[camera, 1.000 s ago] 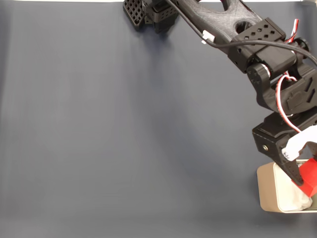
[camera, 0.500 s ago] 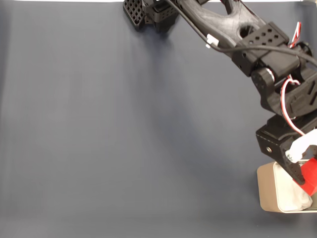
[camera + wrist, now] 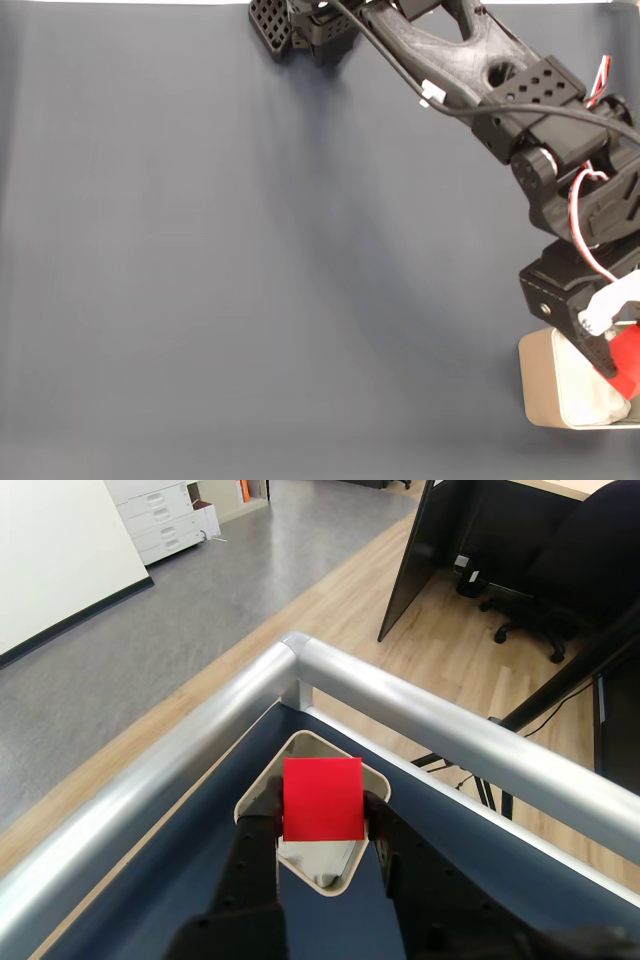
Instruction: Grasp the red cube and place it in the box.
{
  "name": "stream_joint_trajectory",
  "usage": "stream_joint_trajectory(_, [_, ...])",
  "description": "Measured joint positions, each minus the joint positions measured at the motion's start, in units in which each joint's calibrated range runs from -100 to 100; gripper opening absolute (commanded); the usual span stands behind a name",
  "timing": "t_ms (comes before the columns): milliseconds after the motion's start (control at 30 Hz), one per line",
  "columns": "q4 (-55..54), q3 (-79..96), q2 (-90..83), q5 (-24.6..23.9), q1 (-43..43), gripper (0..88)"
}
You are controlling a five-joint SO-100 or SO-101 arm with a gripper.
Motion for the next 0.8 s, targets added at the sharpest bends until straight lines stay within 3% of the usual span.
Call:
stream_joint_trajectory(267, [0.0, -0.5, 0.0, 0.0, 0.0, 4.0])
stream_joint_trajectory(533, [0.0, -0.5, 0.0, -1.5, 0.0, 25.2])
stream_joint_trajectory(800, [0.0, -0.5, 0.0, -2.8, 0.0, 34.0])
